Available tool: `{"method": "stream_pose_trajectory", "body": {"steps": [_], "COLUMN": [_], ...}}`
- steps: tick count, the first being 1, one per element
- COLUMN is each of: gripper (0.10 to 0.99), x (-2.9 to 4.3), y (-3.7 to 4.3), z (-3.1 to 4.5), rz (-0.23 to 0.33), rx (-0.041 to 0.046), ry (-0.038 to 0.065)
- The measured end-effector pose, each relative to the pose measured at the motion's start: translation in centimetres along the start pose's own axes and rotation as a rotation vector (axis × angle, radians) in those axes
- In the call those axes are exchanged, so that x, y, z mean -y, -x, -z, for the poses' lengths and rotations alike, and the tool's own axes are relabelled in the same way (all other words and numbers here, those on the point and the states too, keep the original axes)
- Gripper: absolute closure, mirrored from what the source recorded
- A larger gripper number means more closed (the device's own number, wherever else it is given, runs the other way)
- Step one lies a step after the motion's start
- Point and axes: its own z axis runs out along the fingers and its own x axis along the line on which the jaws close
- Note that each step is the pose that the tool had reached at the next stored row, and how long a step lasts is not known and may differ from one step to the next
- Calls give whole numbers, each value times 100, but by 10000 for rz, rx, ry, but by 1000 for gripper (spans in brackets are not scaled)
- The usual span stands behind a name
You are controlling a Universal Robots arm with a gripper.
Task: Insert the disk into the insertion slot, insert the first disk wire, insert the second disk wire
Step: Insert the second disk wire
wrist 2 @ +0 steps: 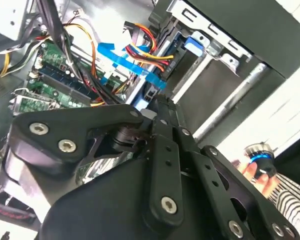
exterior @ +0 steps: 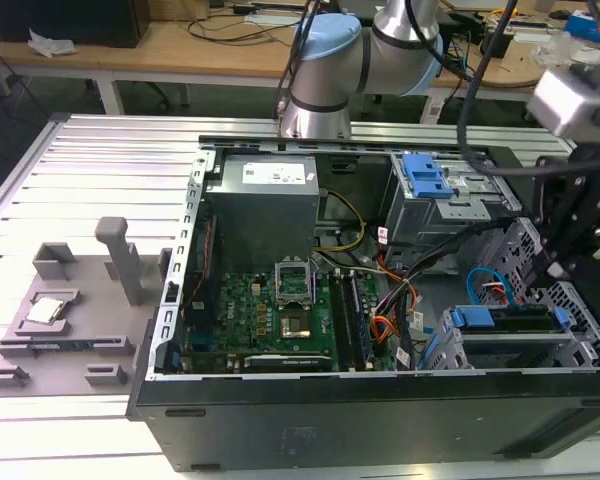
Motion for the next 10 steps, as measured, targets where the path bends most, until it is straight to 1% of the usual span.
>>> {"method": "stream_pose_trajectory", "body": {"steps": [2,3,10], "gripper": [980,980,980], "x": [-3,-3,-3], "y": [-1,-1,-1], "z": [55,65,66], "rz": [-1,0,-1], "rx": [2,8,8], "ry": [-1,-2,-2]}}
